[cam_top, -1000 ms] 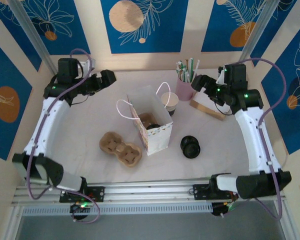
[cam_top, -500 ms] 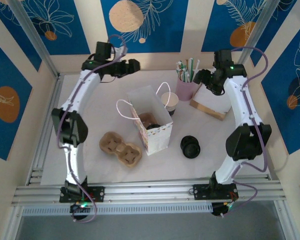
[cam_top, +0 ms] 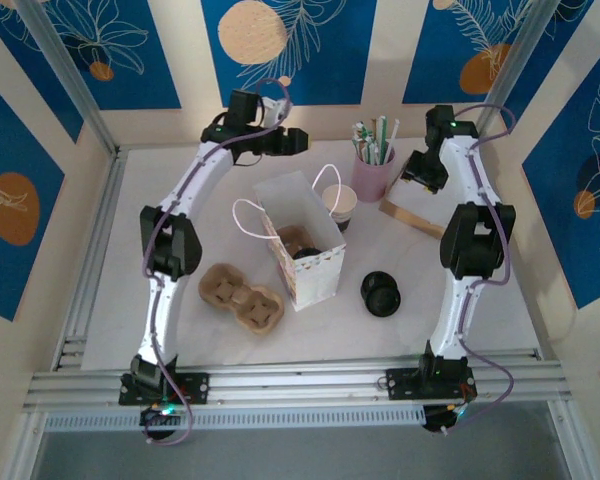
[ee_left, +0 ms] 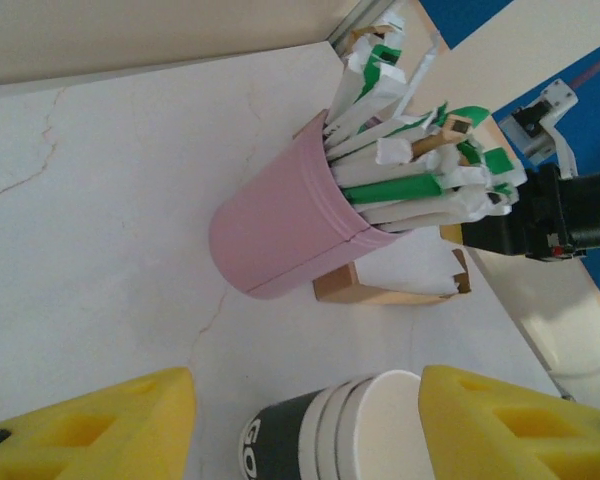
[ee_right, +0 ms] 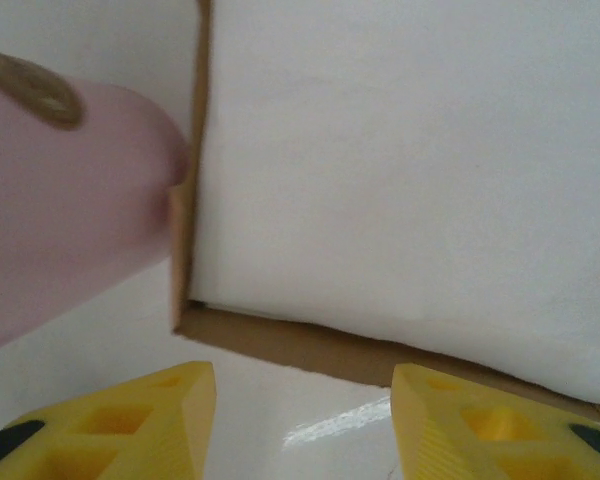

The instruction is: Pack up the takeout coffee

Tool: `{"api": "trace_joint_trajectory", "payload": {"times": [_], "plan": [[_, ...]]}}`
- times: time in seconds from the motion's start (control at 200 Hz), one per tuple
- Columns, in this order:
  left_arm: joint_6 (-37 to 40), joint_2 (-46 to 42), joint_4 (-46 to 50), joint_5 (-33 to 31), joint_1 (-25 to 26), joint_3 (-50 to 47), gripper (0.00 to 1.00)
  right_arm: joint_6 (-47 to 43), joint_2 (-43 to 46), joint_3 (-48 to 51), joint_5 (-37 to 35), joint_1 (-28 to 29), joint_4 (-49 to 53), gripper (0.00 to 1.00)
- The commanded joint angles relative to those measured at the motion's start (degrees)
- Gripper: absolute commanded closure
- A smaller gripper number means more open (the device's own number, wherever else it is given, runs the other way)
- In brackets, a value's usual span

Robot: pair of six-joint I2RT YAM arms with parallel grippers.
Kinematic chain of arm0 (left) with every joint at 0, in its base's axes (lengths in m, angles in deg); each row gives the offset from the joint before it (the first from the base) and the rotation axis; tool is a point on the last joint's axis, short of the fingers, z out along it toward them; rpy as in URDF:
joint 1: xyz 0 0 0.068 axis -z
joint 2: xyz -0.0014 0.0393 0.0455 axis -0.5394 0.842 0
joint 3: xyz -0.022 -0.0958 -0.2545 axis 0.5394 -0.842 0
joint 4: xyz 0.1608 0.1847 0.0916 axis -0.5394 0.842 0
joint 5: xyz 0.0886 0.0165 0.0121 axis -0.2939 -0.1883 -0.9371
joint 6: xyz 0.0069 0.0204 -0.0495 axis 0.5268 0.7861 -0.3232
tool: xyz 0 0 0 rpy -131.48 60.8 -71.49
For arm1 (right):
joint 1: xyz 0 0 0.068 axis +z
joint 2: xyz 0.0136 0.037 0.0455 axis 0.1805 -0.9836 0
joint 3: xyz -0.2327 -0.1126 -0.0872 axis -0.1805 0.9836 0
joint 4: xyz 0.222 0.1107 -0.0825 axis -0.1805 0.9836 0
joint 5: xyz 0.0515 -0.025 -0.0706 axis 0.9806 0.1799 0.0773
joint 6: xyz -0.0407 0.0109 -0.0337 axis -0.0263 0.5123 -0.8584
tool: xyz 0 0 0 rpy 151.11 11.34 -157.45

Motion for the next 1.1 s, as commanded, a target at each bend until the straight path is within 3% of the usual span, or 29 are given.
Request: {"api": "trace_joint_trajectory", "payload": {"times": [0.0, 0.285, 0.525, 0.705, 1.095], "plan": [[3.2, 2.6, -2.2, 1.7, 1.8, 1.8, 0.42, -1.2, -1.9, -3.1, -0.3, -0.8, 3.0, 0.50], [5.2, 5.8, -5.2, 1.0, 4.0, 2.2, 0.45, -3.4, -9.8, -8.3, 1.9, -0.8, 5.6, 0.58], [8.2, 7.2, -5.8, 0.0, 5.3, 2.2, 0.47, -4.7, -15.5, -13.5, 2.3, -0.7, 7.9, 0.58], [10.7, 7.2, -6.4, 0.5, 6.1, 2.2, 0.47, -6.0, -19.7, -17.7, 2.1, -0.6, 10.5, 0.52], [14.3, 5.7, -6.9, -0.2, 6.9, 2.1, 0.47, -7.2, -22.7, -18.7, 0.9, -0.3, 10.9, 0.54]]}}
